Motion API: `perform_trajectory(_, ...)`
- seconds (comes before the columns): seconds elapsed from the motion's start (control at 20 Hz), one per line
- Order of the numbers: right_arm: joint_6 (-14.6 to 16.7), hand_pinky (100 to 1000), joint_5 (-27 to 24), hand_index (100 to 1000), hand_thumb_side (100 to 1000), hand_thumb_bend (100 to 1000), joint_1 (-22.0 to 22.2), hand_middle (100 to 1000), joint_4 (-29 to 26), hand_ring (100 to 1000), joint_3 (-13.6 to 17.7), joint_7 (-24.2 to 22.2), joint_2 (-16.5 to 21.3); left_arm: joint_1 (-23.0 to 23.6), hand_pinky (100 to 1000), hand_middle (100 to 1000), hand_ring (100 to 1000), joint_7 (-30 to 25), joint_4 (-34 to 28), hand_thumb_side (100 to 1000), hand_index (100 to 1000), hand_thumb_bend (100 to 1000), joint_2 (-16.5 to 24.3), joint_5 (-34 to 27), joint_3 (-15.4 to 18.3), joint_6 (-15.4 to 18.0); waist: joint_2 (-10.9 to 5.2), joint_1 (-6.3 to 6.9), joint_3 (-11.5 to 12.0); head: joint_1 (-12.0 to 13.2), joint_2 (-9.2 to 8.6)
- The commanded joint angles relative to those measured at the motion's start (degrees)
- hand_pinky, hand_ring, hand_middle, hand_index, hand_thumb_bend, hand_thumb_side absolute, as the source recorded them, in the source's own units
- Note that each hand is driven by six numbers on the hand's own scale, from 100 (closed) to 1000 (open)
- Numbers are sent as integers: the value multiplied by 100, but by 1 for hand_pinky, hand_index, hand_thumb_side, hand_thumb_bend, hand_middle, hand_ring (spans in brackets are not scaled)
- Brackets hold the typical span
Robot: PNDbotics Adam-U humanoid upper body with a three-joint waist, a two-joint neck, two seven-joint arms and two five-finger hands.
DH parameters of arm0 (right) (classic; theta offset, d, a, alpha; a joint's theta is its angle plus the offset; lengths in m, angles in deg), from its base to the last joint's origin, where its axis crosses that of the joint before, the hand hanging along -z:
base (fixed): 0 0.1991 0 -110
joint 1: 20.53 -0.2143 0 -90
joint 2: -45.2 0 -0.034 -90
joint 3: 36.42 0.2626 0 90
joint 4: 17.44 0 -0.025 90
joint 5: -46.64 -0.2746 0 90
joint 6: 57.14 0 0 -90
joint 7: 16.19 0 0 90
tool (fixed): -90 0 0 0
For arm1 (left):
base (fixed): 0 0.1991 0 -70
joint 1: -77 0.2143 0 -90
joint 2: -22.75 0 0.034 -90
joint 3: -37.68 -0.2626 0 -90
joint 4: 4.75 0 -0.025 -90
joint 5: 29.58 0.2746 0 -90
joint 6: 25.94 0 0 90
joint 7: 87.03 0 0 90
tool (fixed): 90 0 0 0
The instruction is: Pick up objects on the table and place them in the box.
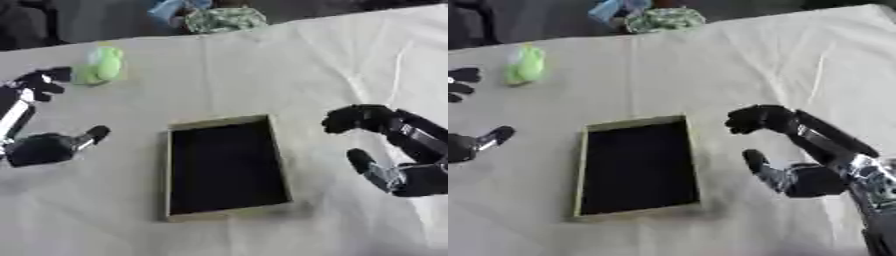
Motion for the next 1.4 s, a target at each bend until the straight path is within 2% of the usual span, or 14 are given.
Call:
perform_trajectory(0.05,14,799,-49,918,506,100,-28,792,-35,791,15,-30,119,-254,789,851,836,-394,214,424,969,725,661,197,95,53,-111,-6,-17,-16,-65)
perform_trajectory(0.1,14,799,-52,918,506,100,-23,792,-31,791,7,-38,123,-369,789,855,840,-523,344,418,971,726,781,226,74,71,-118,-2,-24,-13,-63)
perform_trajectory(0.15,15,799,-53,918,506,100,-19,792,-28,791,0,-47,126,-490,787,862,844,-639,472,449,976,608,886,248,50,84,-124,2,-30,-8,-60)
perform_trajectory(0.2,17,799,-57,918,506,100,-17,792,-26,791,-6,-56,128,-616,788,864,845,-746,599,410,977,711,977,290,24,97,-130,7,-38,-3,-60)
perform_trajectory(0.35,18,799,-68,918,506,100,-14,792,-21,791,-17,-71,135,-988,789,869,848,-1027,989,401,984,671,1137,421,-69,153,-144,23,-61,-1,-62)
perform_trajectory(0.55,18,799,-76,918,507,100,0,792,-11,791,-36,-97,147,-1485,786,866,844,-1195,1576,396,983,609,1135,438,-177,191,-155,42,-94,-8,-57)
perform_trajectory(0.8,16,799,-94,918,508,100,7,792,-4,791,-53,-120,158,-2098,786,863,843,-1331,2448,398,983,598,983,432,-355,246,-168,61,-127,-22,-48)
perform_trajectory(1.0,14,798,-107,918,510,100,15,791,1,791,-67,-140,163,-2539,788,862,841,-1412,3139,409,984,594,792,663,-468,309,-165,68,-155,-8,-54)
perform_trajectory(1.4,14,798,-134,918,511,100,1,791,2,790,-86,-167,162,-3218,783,856,836,-1247,4435,420,982,593,155,1166,-486,383,-137,55,-210,50,-60)
